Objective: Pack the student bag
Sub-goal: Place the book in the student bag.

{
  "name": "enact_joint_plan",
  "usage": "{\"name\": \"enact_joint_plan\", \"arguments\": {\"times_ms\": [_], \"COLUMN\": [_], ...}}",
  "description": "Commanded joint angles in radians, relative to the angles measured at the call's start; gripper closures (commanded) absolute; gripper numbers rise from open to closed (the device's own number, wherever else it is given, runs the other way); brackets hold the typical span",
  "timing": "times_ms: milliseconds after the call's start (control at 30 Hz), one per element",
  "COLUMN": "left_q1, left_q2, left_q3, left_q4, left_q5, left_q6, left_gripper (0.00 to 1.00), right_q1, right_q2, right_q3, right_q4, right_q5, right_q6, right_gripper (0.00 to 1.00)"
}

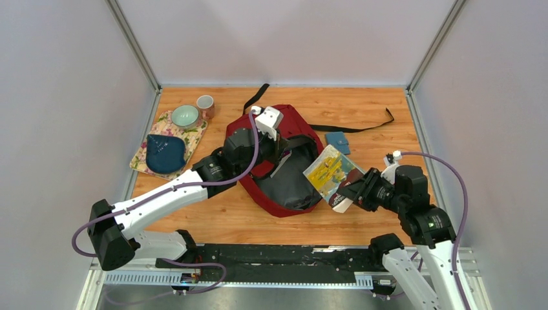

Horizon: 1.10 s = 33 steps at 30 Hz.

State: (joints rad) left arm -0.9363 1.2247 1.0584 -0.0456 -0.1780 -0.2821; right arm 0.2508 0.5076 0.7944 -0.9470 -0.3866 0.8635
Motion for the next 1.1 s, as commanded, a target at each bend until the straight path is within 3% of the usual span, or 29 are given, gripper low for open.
{"name": "enact_joint_plan", "arguments": {"times_ms": [0, 200, 467, 700, 933, 1067], "left_q1": [-0.004, -0.004, -0.004, -0.004, -0.004, -0.004], "left_q2": [-0.024, -0.027, -0.022, -0.013, -0.028, -0.031], "left_q3": [0.009, 0.014, 0.012, 0.011, 0.005, 0.003], "left_q4": [0.101, 0.112, 0.122, 0.112, 0.112, 0.113], "left_q5": [0.011, 0.026, 0.038, 0.049, 0.064, 0.083], "left_q6": [-0.014, -0.014, -0.02, -0.032, -0.042, -0.052], "left_gripper": [1.0, 1.0, 1.0, 1.0, 1.0, 1.0], "right_q1": [0.002, 0.004, 0.05, 0.159, 0.163, 0.183], "right_q2": [-0.021, 0.026, 0.153, 0.296, 0.397, 0.466], "right_q3": [-0.001, -0.132, -0.231, -0.255, -0.317, -0.346], "right_q4": [0.166, 0.391, 0.678, 0.938, 1.238, 1.314], "right_q5": [-0.166, -0.325, -0.365, -0.321, -0.285, -0.187], "right_q6": [0.065, 0.179, 0.272, 0.373, 0.529, 0.609], "right_gripper": [1.0, 1.0, 1.0, 1.0, 1.0, 1.0]}}
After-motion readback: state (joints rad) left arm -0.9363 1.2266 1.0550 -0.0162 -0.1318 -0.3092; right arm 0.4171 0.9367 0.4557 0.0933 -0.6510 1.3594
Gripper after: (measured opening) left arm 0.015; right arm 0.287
